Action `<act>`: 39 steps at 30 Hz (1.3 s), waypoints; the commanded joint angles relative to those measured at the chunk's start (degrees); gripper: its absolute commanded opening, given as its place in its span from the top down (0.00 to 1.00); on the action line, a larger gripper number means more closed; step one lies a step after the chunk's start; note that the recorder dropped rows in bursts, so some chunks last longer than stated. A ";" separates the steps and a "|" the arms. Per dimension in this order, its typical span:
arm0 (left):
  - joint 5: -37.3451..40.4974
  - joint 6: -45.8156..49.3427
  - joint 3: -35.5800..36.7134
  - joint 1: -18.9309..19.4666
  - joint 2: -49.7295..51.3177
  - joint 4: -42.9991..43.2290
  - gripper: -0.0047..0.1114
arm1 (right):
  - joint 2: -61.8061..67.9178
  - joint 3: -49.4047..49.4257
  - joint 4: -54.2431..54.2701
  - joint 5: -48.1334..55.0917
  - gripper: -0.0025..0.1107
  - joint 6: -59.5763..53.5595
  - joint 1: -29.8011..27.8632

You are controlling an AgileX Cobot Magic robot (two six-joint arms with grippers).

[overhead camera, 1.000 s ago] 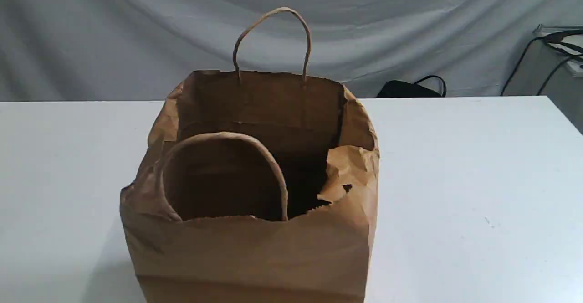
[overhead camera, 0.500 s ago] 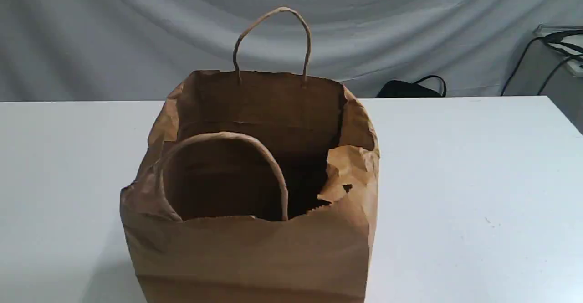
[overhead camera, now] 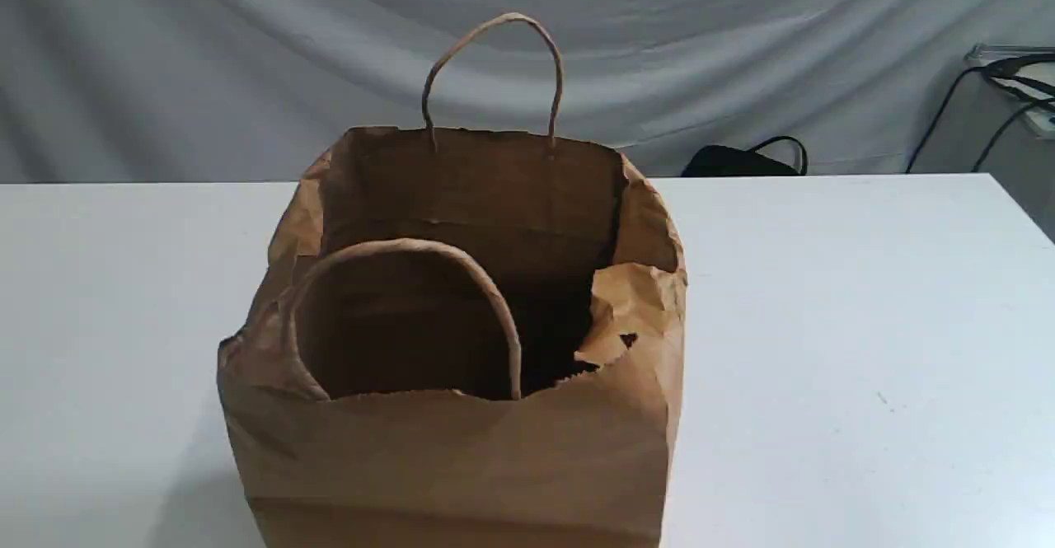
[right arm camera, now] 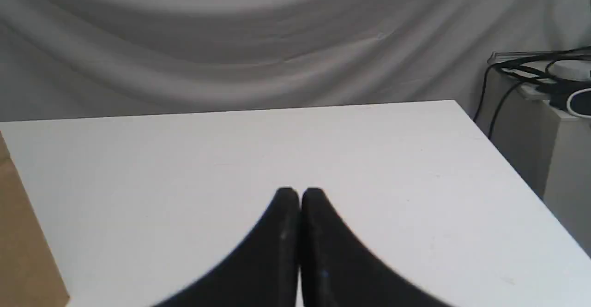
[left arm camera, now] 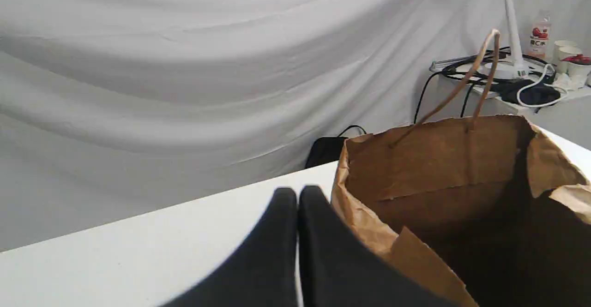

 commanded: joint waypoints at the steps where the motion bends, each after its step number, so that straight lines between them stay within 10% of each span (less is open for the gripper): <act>1: -0.47 -0.36 0.21 0.00 -0.42 -0.14 0.96 | -0.34 0.20 3.84 -1.22 0.98 -0.32 -0.29; 39: -0.47 -0.36 0.21 0.00 -0.42 -0.14 0.96 | -0.34 0.20 5.55 -1.45 0.98 -7.69 -0.29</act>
